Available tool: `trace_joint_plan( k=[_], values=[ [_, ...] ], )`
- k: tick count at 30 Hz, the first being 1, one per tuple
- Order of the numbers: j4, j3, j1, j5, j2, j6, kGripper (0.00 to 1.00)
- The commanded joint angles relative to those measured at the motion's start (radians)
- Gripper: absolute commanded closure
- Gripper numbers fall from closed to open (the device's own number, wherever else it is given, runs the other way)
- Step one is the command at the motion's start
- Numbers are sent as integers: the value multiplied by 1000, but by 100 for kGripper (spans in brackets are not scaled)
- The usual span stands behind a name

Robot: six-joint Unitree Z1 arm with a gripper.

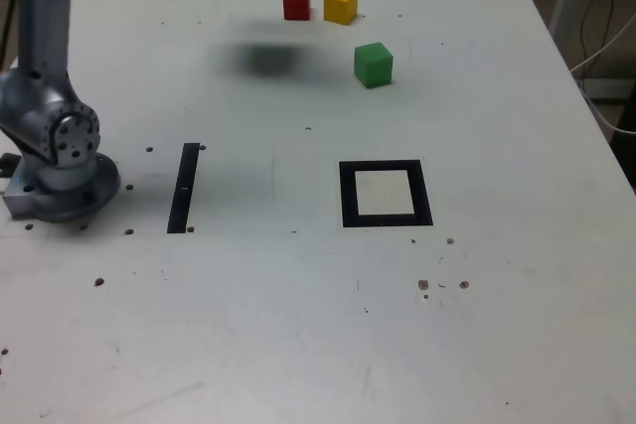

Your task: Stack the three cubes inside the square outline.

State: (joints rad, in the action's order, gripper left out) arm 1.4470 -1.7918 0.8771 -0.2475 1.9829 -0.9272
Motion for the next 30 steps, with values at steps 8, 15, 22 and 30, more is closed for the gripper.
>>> trace_joint_plan(
  k=[8, 15, 22, 30],
  values=[
    [11, -111, 43, 16, 150, -21, 0],
    [-2, -176, 51, -1, 217, -11, 1],
    [-3, -223, 64, -14, 255, -10, 1],
    [-28, -225, 65, -44, 301, 2, 2]
  ],
)
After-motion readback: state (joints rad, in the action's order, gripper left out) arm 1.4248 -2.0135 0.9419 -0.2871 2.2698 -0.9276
